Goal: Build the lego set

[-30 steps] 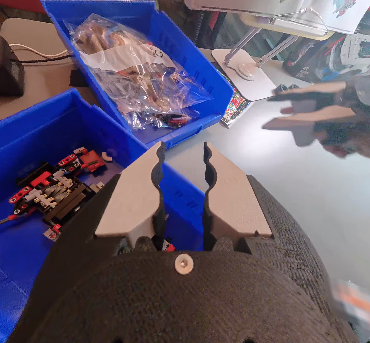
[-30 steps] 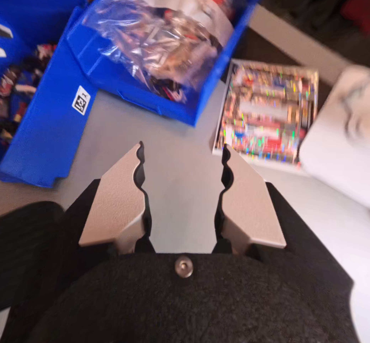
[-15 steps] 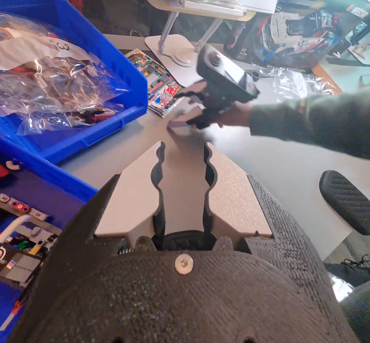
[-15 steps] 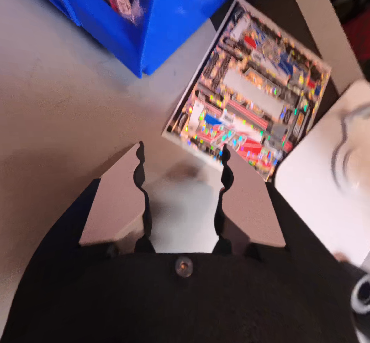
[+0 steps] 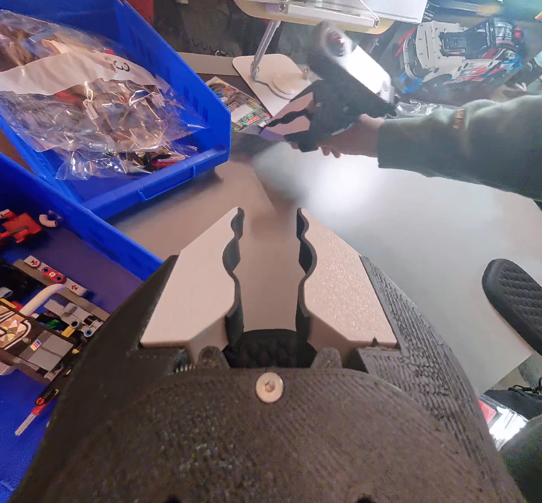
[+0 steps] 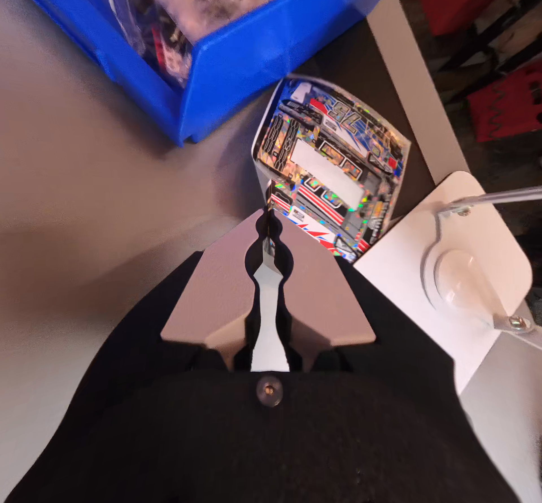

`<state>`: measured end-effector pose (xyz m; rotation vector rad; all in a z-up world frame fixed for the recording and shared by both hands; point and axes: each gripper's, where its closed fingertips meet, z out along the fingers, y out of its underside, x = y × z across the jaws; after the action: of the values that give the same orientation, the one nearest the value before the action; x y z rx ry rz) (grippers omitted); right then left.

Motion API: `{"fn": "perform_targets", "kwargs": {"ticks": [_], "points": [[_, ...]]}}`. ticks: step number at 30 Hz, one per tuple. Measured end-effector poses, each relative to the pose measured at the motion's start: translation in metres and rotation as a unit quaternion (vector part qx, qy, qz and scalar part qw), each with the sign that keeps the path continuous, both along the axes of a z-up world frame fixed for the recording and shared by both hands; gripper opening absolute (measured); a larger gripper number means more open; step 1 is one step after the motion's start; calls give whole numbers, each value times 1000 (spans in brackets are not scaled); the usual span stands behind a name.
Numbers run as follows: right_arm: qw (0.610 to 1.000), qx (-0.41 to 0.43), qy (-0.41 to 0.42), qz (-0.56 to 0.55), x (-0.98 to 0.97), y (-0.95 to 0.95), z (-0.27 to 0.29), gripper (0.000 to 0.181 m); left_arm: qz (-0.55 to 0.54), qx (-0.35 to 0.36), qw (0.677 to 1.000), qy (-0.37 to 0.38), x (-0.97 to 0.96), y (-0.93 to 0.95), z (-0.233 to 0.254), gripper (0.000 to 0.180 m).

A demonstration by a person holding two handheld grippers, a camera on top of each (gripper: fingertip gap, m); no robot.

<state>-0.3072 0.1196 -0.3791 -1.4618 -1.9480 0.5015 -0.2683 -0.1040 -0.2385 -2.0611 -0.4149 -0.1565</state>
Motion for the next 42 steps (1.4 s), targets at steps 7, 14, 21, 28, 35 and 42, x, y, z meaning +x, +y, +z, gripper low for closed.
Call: {"fn": "perform_targets", "kwargs": {"ticks": [7, 14, 21, 28, 35, 42], "points": [[997, -16, 77, -22, 40, -48, 60, 0, 25, 35, 976, -213, 11, 42, -8, 54], [994, -7, 106, -24, 93, -129, 90, 0, 64, 77, 889, -446, 35, 95, -27, 74], [991, 70, 114, 8, 127, -168, 102, 11, 34, 31, 915, -400, 50, 80, -35, 0], [992, -27, 123, -25, 156, -174, 118, 44, -33, 64, 955, -287, 1, 64, 19, 0], [990, -36, 84, -111, 202, -141, 112, 39, -26, 47, 973, -222, -146, 71, 60, 0], [973, -65, 60, -213, 227, -128, 106, 36, 69, -29, 946, -314, -251, 106, -12, 0]]}}
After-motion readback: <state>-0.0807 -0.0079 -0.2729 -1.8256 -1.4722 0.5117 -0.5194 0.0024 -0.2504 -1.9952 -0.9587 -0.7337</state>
